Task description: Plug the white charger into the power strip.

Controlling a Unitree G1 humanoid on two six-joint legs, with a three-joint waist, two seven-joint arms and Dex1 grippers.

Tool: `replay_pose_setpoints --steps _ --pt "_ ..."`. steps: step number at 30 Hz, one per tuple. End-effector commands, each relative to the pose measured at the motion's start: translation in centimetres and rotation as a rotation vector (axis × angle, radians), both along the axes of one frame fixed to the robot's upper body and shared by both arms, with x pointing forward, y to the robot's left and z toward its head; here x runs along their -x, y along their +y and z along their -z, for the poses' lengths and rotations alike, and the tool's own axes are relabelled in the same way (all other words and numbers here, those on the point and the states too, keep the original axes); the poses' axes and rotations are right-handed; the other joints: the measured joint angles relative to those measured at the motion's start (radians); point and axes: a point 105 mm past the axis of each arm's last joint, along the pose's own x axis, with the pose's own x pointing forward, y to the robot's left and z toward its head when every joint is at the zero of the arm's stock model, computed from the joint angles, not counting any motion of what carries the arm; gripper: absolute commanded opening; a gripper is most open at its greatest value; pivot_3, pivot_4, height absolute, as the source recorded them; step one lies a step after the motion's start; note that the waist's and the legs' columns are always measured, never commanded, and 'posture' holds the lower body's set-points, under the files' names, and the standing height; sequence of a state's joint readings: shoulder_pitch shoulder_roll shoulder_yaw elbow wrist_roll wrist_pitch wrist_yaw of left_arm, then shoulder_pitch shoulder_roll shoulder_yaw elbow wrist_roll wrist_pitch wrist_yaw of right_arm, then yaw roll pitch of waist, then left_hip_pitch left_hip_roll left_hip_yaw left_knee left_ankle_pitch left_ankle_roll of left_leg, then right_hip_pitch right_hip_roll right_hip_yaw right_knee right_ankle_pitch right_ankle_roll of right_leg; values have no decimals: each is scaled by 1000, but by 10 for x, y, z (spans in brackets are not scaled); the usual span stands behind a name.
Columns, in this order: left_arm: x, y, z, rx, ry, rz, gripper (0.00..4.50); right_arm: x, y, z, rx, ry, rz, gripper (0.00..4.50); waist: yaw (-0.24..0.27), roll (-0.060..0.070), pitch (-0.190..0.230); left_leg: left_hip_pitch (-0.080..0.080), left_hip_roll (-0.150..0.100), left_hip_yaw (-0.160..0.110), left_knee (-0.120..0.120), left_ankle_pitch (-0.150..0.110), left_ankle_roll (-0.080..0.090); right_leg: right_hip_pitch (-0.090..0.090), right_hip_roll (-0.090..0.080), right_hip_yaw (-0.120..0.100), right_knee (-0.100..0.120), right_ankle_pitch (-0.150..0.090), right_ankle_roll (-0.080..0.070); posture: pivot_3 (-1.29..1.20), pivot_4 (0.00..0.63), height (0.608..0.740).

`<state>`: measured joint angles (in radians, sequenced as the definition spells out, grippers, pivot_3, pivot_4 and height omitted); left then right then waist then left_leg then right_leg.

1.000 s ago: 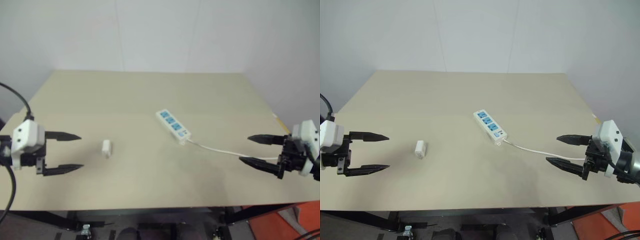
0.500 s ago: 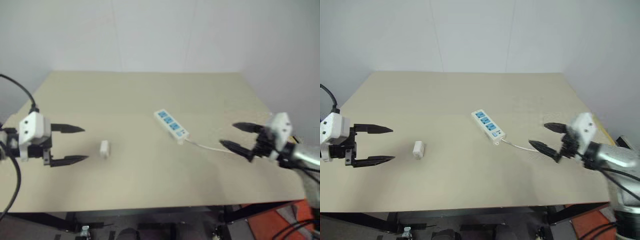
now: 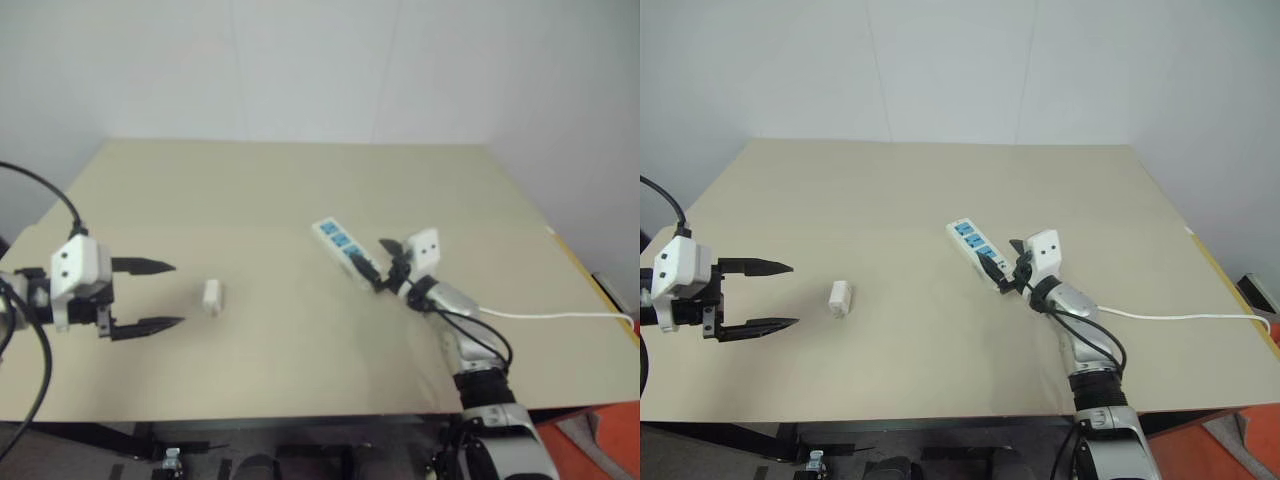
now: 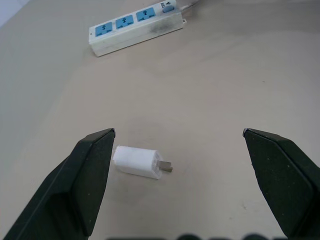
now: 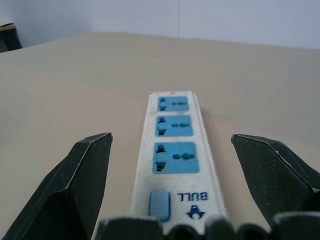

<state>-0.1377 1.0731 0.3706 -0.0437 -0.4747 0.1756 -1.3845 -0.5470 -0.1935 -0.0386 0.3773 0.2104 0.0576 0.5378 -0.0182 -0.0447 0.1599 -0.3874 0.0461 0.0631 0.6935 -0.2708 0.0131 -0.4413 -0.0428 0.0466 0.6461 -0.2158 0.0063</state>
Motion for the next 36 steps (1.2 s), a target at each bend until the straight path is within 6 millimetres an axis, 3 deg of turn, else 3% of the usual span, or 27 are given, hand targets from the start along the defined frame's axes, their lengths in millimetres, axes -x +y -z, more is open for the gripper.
replay_pose_setpoints --steps 1,7,14,25,29,33,36 --pt "3 -1 -13 -8 -64 11 4472 -6 1 -5 -9 -42 11 4500 -1 0 0 0 0 0 0 0 0 0 0 0 0 0 0 0 150 740" --pt "6 4 -10 -13 -53 2 4472 -10 12 17 26 -1 -11 4500 -15 0 0 1 0 0 0 0 0 1 0 0 1 0 0 0 150 740" --pt "4 7 -9 -19 -54 1 4472 -11 33 27 44 18 -66 4500 -33 0 0 2 1 0 0 0 0 1 0 0 1 0 0 0 150 740" --pt "4 6 -8 -19 -55 2 4472 -21 45 45 82 120 -87 4500 -55 0 0 4 2 -1 -1 0 0 2 0 0 1 0 -1 0 150 740" --pt "-1 2 -14 -21 -78 -10 4500 -16 50 51 137 143 -146 3419 -53 0 0 6 2 -1 -1 0 0 3 0 0 1 0 -1 0 150 740" --pt "-15 -3 -26 -4 -105 -47 4500 -16 50 45 145 124 -149 3427 -53 0 0 6 2 -2 -2 0 0 3 0 0 1 0 -1 0 150 740" --pt "-26 -5 -36 5 -116 -78 4500 -12 46 27 95 67 -202 3427 -52 0 0 6 2 -2 -2 0 0 3 0 1 2 0 -1 0 150 740"
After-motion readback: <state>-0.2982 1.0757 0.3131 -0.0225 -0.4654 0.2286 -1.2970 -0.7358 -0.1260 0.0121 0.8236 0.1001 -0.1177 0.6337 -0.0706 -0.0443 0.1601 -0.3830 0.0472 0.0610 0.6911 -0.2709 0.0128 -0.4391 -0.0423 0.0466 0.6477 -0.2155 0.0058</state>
